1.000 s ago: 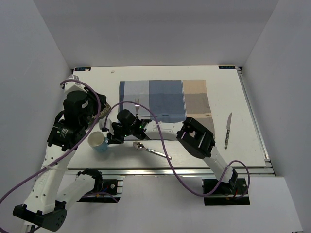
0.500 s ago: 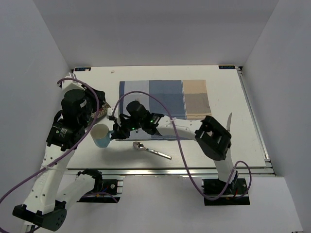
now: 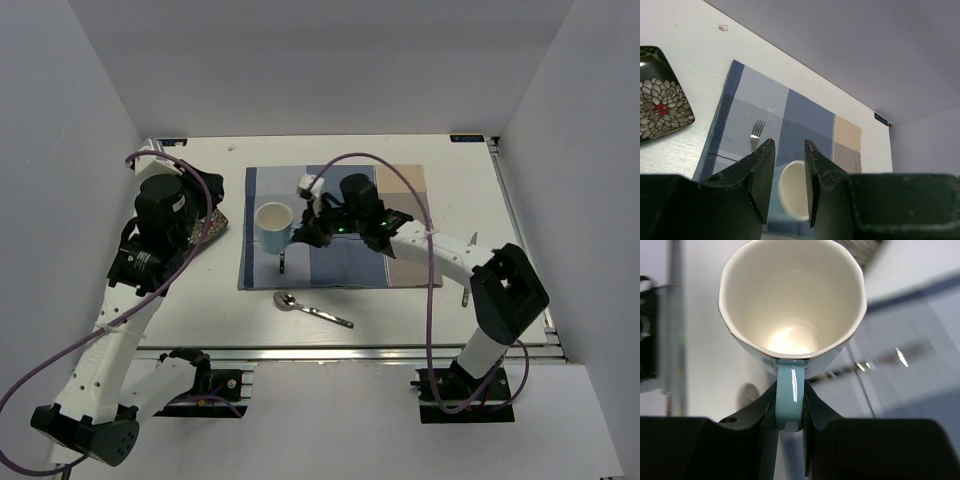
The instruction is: Set the dinner table for one person
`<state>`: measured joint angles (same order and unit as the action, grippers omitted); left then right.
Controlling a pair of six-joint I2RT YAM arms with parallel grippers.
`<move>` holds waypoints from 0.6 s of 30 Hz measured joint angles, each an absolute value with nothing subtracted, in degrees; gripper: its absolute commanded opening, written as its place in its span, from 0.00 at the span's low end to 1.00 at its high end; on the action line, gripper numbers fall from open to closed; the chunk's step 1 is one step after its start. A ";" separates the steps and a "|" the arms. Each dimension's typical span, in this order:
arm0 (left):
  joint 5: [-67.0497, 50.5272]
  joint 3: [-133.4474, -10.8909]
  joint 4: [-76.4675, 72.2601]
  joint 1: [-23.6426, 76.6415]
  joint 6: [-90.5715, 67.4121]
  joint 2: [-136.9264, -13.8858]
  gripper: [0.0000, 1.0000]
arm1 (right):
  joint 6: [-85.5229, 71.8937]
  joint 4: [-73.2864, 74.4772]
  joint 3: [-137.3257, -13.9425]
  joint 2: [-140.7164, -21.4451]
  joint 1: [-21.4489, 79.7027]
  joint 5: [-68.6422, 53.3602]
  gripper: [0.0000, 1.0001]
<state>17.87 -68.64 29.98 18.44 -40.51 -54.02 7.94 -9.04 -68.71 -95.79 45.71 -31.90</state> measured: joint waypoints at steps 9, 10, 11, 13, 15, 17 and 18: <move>15.77 -62.54 24.93 18.44 -42.63 -55.42 0.40 | 8.10 -5.69 -64.18 -93.06 24.82 -27.31 0.00; 15.64 -62.11 24.80 18.44 -42.96 -55.75 0.40 | 8.05 -5.69 -64.34 -93.25 22.46 -26.96 0.00; 15.59 -61.73 24.53 18.44 -43.20 -56.03 0.40 | 8.03 -5.69 -64.69 -93.69 20.12 -26.52 0.00; 15.53 -61.19 24.34 18.44 -43.83 -56.34 0.40 | 8.03 -5.67 -66.63 -95.92 15.79 -25.69 0.00; 15.51 -60.77 23.92 18.44 -44.62 -56.40 0.40 | 8.34 -6.04 -69.67 -99.63 12.23 -24.56 0.00; 15.51 -60.40 23.70 18.44 -45.34 -56.38 0.40 | 8.80 -6.55 -72.60 -103.85 9.45 -23.29 0.00; 15.49 -60.23 23.68 18.44 -45.63 -56.36 0.40 | 8.99 -6.57 -73.69 -105.51 8.51 -22.87 0.00</move>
<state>15.49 -60.23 23.68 18.44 -45.63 -56.36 8.99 -6.57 -73.69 -105.51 8.51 -22.87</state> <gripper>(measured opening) 0.404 0.251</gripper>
